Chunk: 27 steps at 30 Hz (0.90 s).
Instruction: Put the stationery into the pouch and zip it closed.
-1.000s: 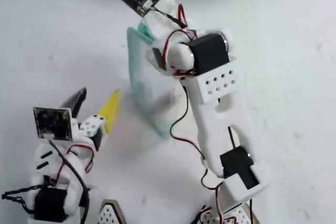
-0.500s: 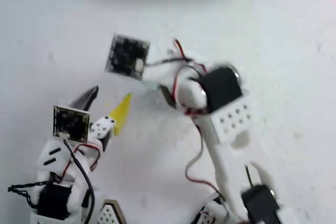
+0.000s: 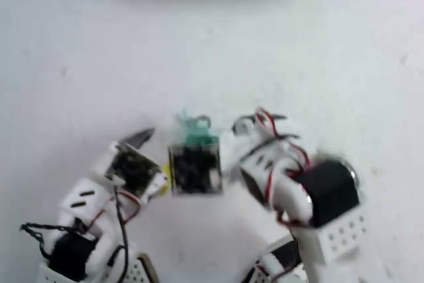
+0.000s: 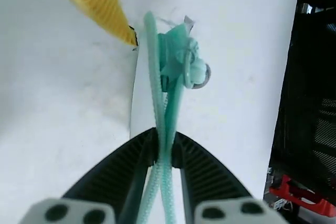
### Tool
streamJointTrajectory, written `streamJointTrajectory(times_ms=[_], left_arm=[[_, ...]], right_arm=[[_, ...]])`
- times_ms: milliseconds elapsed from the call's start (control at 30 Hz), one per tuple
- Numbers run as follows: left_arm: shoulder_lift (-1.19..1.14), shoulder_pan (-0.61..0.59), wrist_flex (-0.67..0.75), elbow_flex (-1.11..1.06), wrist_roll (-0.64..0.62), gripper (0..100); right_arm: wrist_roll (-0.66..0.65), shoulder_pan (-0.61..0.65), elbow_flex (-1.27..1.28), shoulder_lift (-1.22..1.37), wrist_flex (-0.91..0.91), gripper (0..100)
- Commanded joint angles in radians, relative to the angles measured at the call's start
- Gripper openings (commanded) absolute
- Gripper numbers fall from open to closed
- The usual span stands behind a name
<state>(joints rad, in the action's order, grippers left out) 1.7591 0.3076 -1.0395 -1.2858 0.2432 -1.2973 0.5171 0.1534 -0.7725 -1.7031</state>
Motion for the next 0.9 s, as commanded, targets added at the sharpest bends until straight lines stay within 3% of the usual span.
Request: streamJointTrajectory(times_ms=[0,133,333,433,567,667,767,867], left_arm=[[-0.005,0.119,-0.017,0.005,0.018,28],[-0.004,0.091,-0.035,0.023,0.018,28],[0.077,0.077,-0.37,0.371,0.095,28],[0.079,0.076,-0.407,0.502,0.143,28],[0.07,0.059,-0.249,0.391,0.141,28],[0.068,-0.013,0.02,0.158,0.13,28],[0.067,-0.035,0.347,-0.094,0.034,25],[0.067,-0.018,0.532,-0.239,0.011,23]], right_arm=[[-0.058,-0.018,0.077,-0.076,-0.022,1.7],[-0.118,-0.059,0.126,-0.148,-0.021,1.7],[-0.258,-0.286,0.157,-0.157,-0.019,1.7],[-0.362,-0.337,0.233,-0.168,-0.021,1.7],[-0.423,-0.338,0.344,-0.189,-0.021,1.7],[-0.42,-0.298,0.384,-0.213,-0.021,1.7],[-0.419,-0.263,0.405,-0.24,-0.021,1.7],[-0.417,-0.234,0.407,-0.263,-0.021,1.7]])
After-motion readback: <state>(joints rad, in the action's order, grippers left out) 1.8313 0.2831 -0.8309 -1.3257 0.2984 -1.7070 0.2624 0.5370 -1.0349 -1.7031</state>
